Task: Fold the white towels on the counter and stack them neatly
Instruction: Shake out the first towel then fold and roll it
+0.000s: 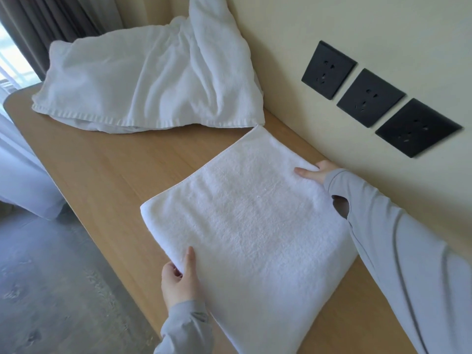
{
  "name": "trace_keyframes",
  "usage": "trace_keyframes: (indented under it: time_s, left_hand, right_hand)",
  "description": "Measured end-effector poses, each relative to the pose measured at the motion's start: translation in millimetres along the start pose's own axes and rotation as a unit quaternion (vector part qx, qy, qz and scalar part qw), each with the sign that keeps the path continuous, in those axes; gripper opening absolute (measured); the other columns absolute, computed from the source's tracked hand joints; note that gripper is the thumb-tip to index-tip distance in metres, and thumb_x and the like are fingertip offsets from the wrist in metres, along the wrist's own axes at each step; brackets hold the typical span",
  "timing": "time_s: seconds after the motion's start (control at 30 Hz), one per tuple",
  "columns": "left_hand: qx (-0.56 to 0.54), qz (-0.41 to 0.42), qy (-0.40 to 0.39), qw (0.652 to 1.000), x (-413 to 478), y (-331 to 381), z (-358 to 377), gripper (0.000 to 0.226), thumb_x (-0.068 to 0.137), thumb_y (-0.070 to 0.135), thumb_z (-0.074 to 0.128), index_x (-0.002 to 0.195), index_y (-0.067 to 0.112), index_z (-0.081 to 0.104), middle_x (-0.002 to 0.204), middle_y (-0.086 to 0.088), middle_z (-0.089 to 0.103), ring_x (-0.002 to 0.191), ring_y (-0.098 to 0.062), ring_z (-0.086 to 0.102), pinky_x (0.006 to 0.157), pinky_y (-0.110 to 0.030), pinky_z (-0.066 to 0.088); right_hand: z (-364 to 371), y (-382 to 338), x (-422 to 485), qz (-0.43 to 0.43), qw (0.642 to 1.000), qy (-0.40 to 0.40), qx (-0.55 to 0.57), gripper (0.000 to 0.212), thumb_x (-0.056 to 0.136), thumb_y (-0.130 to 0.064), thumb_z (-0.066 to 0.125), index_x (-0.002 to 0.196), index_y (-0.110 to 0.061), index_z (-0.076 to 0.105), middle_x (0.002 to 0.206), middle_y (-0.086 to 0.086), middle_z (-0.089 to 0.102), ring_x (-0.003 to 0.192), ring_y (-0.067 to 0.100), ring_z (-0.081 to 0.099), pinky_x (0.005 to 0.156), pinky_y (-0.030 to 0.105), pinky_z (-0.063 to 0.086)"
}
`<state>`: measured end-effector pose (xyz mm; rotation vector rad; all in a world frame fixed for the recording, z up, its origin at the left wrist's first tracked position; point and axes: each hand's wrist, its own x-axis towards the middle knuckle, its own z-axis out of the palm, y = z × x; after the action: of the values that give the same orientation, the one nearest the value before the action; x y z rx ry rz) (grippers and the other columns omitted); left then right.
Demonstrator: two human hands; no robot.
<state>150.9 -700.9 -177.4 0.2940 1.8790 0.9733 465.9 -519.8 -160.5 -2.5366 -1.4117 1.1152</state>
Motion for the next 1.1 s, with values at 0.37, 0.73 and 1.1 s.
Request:
trace_keyframes:
  time_s: [0.37, 0.73, 1.1]
  left_hand:
    - [0.089, 0.249, -0.202, 0.943, 4.2, 71.1, 7.7, 0.041, 0.078, 0.04, 0.067, 0.063, 0.012, 0.04, 0.065, -0.003, 0.04, 0.058, -0.017, 0.036, 0.053, -0.03, 0.031]
    - [0.35, 0.285, -0.415, 0.79, -10.5, 64.2, 129.2, 0.02, 0.077, 0.042, 0.071, 0.075, 0.023, 0.066, 0.071, -0.003, 0.062, 0.066, -0.02, 0.056, 0.057, -0.025, 0.045]
    - [0.559, 0.617, -0.3, 0.466, -69.1, -19.8, 83.5, 0.073, 0.087, 0.065, 0.0, 0.148, 0.027, -0.012, 0.157, 0.006, -0.015, 0.145, -0.016, -0.014, 0.117, -0.036, -0.007]
  right_hand:
    - [-17.7, 103.6, -157.3, 0.037, 0.957, 0.177, 0.225, 0.051, 0.072, -0.057, 0.068, 0.094, -0.011, 0.065, 0.089, 0.009, 0.07, 0.081, 0.026, 0.066, 0.075, 0.037, 0.051]
    - [83.1, 219.9, -299.1, 0.251, 0.806, 0.299, 0.444, 0.036, 0.078, -0.04, 0.071, 0.088, -0.006, 0.065, 0.077, 0.007, 0.07, 0.07, 0.024, 0.067, 0.064, 0.032, 0.053]
    - [137.0, 209.3, -296.6, 0.051, 0.95, 0.307, -0.005, 0.06, 0.094, -0.044, 0.039, 0.147, -0.021, 0.023, 0.157, -0.002, 0.012, 0.146, 0.018, 0.005, 0.115, 0.039, 0.011]
